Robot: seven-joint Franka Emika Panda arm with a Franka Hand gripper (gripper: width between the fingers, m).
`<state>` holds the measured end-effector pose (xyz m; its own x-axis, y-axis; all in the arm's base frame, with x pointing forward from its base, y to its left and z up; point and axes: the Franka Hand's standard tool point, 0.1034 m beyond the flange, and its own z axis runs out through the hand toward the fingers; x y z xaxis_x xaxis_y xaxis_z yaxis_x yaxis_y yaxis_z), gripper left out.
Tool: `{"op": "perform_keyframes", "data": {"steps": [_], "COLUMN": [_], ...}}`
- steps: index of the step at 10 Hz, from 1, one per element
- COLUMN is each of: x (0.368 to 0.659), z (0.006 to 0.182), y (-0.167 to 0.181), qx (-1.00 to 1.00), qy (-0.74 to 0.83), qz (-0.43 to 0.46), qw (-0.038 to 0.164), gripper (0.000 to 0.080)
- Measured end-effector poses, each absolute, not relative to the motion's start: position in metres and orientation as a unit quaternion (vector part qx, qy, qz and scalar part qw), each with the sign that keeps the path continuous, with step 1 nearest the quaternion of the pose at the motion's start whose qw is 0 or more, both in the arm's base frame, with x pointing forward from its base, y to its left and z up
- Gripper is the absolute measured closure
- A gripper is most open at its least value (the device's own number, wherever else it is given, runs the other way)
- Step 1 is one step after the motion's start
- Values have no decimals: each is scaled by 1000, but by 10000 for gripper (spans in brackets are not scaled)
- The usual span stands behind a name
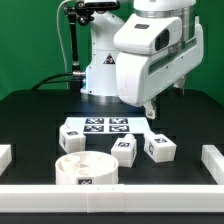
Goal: Assemble stool
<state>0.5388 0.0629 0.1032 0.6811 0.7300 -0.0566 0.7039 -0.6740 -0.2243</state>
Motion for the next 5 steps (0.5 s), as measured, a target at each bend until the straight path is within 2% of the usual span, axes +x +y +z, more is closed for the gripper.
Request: {"op": "perform_keyframes", "data": {"steps": [1, 5], "x": [537, 537], "z": [103, 102], "y": [64, 62], "qx": [-912, -912], "qy": [-391, -391], "qz": [74, 75], "qw": [100, 99], "gripper": [150, 150]}}
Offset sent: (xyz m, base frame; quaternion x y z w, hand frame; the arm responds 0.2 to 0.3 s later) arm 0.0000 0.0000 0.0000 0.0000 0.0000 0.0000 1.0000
